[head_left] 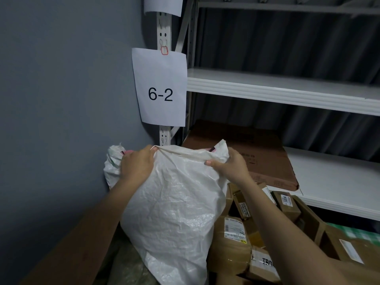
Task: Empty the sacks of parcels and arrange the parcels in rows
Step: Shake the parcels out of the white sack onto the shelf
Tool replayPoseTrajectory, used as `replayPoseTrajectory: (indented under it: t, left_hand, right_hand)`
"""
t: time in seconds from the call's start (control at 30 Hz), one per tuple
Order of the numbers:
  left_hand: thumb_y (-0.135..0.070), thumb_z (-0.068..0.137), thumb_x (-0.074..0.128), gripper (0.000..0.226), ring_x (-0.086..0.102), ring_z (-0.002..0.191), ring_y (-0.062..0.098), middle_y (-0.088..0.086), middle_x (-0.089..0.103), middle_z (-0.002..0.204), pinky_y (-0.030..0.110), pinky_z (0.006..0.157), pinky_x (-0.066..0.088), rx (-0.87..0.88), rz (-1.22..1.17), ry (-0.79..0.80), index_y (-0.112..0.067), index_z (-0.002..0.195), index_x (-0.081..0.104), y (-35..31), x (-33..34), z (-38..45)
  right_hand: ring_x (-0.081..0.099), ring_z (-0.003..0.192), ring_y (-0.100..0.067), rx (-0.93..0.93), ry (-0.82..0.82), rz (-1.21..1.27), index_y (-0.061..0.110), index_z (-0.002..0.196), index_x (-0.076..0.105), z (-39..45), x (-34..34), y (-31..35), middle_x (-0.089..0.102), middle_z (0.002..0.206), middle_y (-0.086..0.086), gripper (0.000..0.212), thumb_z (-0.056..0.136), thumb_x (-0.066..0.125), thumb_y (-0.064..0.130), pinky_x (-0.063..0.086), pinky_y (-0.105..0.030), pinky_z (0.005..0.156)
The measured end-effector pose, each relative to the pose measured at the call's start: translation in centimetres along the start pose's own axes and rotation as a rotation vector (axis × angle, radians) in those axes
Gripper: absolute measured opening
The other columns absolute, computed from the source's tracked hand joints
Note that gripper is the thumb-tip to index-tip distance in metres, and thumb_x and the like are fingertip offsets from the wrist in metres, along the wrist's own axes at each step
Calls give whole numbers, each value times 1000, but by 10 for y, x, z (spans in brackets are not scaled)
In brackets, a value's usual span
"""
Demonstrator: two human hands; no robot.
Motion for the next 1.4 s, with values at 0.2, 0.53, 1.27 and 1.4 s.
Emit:
replayPoseTrajectory:
  t: [0.2,0.53,1.27,1.4]
  left_hand:
    - [-32,104,29,40,62,82,40,21,69,85,39,77,41,-40,-21,-5,-5,100,59,2,6,0]
    - [-37,104,26,41,59,97,32,13,66,103,39,93,32,-56,-84,108,-10,99,57,3,15,5]
    - [-38,99,47,28,62,86,27,3,70,82,39,89,27,-83,-84,83,-27,93,72,-14,24,2]
    - [-27,96,50,23,51,97,28,5,61,96,38,88,27,-99,-55,20,-17,94,71,-9,29,4]
  right_hand:
    - [51,63,-17,-118,-131,-320,13,77,58,-4,7,7,57,78,-2,48,80,65,60,34,-29,50]
    - [49,68,-19,-90,-218,-379,10,78,47,-4,10,9,49,77,-2,50,94,45,57,37,-33,57]
    - [51,124,-25,77,-4,240,18,135,48,-8,5,0,48,143,-4,69,83,61,63,43,-42,103]
    - [46,112,-14,-50,128,70,30,113,45,-15,-1,2,46,121,7,72,61,82,62,45,-38,94]
Point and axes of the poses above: each hand's wrist, its own z-axis towards the middle knuckle, its own x-axis out of the palm, y = z × x, the point moved 4 cm from there along z, towards the middle knuckle
